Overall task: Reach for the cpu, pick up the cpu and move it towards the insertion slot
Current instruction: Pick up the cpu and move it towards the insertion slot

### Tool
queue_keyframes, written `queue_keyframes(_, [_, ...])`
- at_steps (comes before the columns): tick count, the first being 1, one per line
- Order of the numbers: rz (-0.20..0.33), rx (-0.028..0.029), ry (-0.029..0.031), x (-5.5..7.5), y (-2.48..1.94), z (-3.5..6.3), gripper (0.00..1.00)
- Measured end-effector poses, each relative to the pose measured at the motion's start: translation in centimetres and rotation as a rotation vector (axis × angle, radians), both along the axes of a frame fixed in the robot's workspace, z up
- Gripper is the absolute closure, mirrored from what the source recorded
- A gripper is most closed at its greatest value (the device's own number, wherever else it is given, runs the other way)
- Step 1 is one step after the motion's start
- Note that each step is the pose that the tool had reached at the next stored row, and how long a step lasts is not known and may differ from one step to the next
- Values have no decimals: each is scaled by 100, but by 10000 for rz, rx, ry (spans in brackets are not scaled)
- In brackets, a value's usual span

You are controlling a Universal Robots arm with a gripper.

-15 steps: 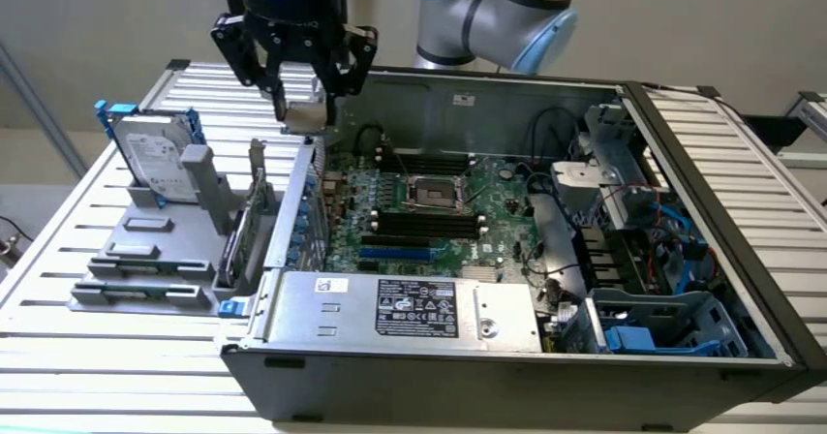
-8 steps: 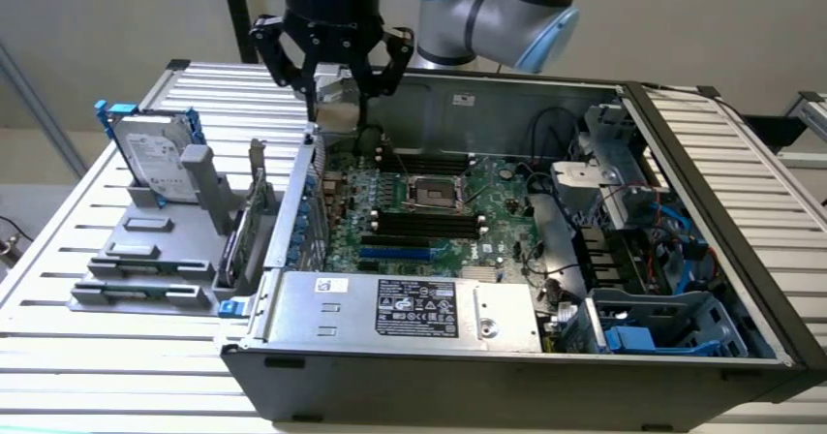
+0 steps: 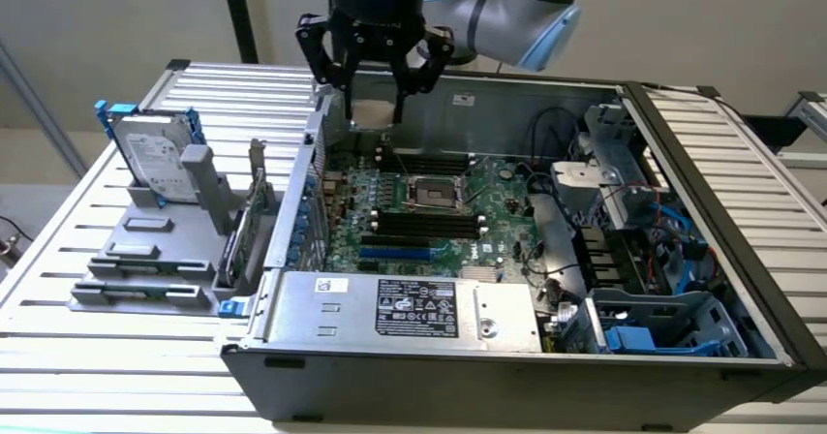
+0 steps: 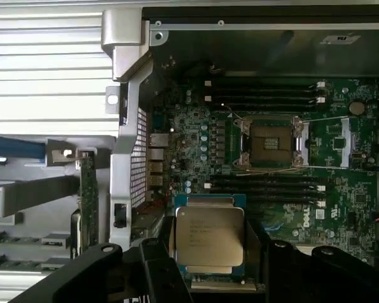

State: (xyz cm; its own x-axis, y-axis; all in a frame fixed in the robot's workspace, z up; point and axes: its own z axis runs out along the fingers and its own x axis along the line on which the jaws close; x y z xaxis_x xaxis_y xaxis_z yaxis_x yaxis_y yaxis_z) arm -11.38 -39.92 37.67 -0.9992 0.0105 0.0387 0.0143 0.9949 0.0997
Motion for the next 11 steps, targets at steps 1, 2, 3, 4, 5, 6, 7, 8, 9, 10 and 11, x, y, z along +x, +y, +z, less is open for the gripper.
queue_keyframes(1, [-1, 0, 1, 43, 21, -6, 46])
queue_keyframes(2, [-2, 0, 1, 81, 44, -14, 46])
queue_keyframes(3, [-1, 1, 0, 117, 72, -24, 46])
queue_keyframes(4, [-1, 0, 0, 150, 103, -36, 46])
queue_keyframes(5, [0, 0, 0, 182, 136, -49, 46])
queue_keyframes(6, [-1, -1, 0, 213, 168, -62, 46])
queue_keyframes(7, [0, -1, 0, 245, 200, -75, 46])
queue_keyframes(8, [0, -1, -1, 278, 234, -90, 46])
queue_keyframes(9, [-1, -1, 0, 310, 266, -103, 46])
queue_keyframes(10, [0, -2, 0, 342, 298, -116, 46])
queue_keyframes(11, [-1, -3, 0, 376, 334, -131, 46])
